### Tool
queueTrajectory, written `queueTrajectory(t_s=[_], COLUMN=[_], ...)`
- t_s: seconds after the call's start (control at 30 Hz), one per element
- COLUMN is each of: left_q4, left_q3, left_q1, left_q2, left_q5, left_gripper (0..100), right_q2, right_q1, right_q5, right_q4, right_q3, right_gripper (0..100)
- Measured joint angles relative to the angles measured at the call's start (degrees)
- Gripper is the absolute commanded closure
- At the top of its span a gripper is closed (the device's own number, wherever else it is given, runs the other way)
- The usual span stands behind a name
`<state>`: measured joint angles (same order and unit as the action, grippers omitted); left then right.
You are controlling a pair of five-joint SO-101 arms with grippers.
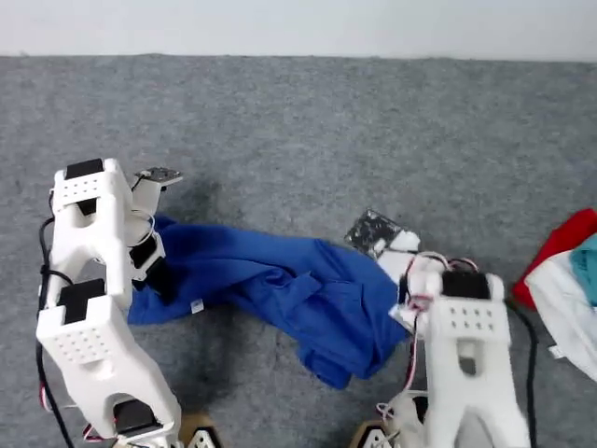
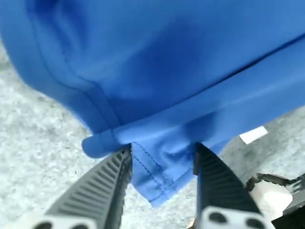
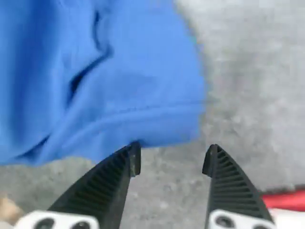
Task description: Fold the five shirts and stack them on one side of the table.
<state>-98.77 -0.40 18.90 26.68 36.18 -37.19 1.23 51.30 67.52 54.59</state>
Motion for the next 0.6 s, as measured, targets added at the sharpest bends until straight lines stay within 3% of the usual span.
queueTrajectory(t_s=[0.13,0.23,0.4,0.6], left_q4=[0.00,0.00,0.00,0.00], left_q3=[0.00,0.00,0.00,0.00], left_q1=[0.00,0.00,0.00,0.00], left_q2=[0.00,0.00,0.00,0.00], left_q5=[0.00,0.00,0.00,0.00], left_gripper=[82,82,82,82], right_q2=[11.43,19.87,30.86,33.23], right_q1=[-0.70,-0.70,-0.70,-0.70], right_q5=[-2.81,-2.64,-1.41,-1.41], right_q4=[-0.26,-0.35,1.41,3.25], right_q3=[-7.65,-12.75,-18.64,-20.92], right_gripper=[61.9,62.7,75.7,94.6])
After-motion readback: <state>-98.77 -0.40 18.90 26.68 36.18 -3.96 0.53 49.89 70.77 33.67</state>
